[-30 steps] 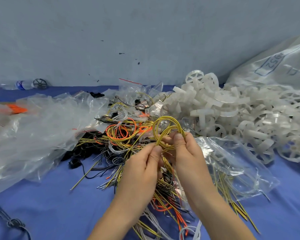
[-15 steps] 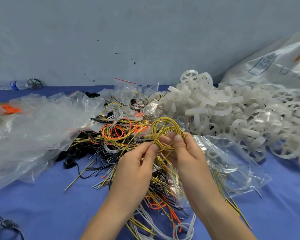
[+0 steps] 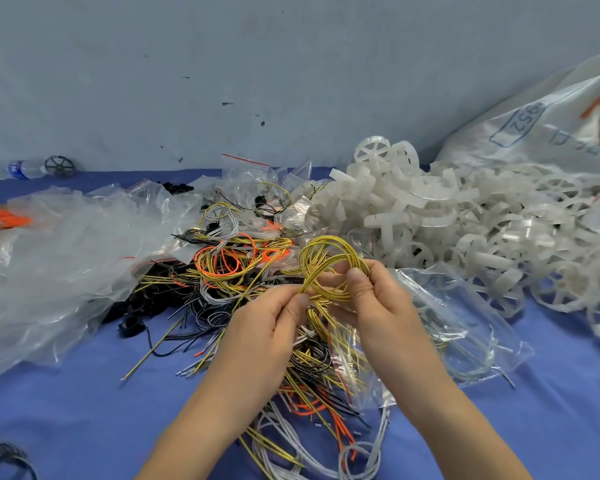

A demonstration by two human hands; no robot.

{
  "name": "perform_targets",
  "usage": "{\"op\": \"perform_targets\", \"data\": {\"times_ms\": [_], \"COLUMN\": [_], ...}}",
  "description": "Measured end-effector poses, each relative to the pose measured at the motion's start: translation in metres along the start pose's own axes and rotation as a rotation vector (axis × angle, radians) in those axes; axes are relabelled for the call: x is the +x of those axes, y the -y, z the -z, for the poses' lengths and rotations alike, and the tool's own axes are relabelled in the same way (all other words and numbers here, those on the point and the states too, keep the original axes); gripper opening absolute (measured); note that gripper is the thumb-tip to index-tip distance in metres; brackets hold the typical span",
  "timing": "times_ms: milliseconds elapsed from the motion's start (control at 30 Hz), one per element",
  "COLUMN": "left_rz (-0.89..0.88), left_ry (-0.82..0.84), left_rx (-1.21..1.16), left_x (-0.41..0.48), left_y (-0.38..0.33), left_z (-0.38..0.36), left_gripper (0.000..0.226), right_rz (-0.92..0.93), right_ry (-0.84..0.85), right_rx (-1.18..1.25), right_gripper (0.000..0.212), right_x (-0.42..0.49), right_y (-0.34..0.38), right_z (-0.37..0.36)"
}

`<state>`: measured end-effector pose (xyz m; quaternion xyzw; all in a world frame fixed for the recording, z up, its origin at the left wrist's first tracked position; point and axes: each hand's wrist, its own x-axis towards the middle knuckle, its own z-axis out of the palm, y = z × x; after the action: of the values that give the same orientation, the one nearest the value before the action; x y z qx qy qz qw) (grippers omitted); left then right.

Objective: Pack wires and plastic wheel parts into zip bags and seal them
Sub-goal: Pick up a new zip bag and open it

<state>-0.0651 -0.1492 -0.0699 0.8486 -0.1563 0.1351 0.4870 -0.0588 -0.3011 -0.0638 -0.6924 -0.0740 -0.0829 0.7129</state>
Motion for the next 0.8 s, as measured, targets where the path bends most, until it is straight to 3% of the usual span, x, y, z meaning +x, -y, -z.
{"op": "perform_targets", "data": {"times_ms": [133, 600, 800], "left_rz": [0.002, 0.038, -0.03], "left_ry": [-0.01, 0.098, 0.044], "left_rx": [0.085, -0.217, 0.055], "left_x": [-0.001, -0.003, 0.0], "left_y": [0.004, -0.011, -0.001], "left_z": [0.007, -0.011, 0.001], "left_gripper": [0.028, 0.033, 0.033], "right_rz": [-0.033, -0.022, -0.051], "right_ry": [0.071, -0.051, 0.058], "right_rx": [-0.061, 0.172, 0.117], "right_gripper": [0.024, 0.031, 0.025], "right_x": [-0.003, -0.008, -0.004], "right_y": [0.003, -0.001, 0.006], "right_z": [0.005, -0.012, 0.001]}}
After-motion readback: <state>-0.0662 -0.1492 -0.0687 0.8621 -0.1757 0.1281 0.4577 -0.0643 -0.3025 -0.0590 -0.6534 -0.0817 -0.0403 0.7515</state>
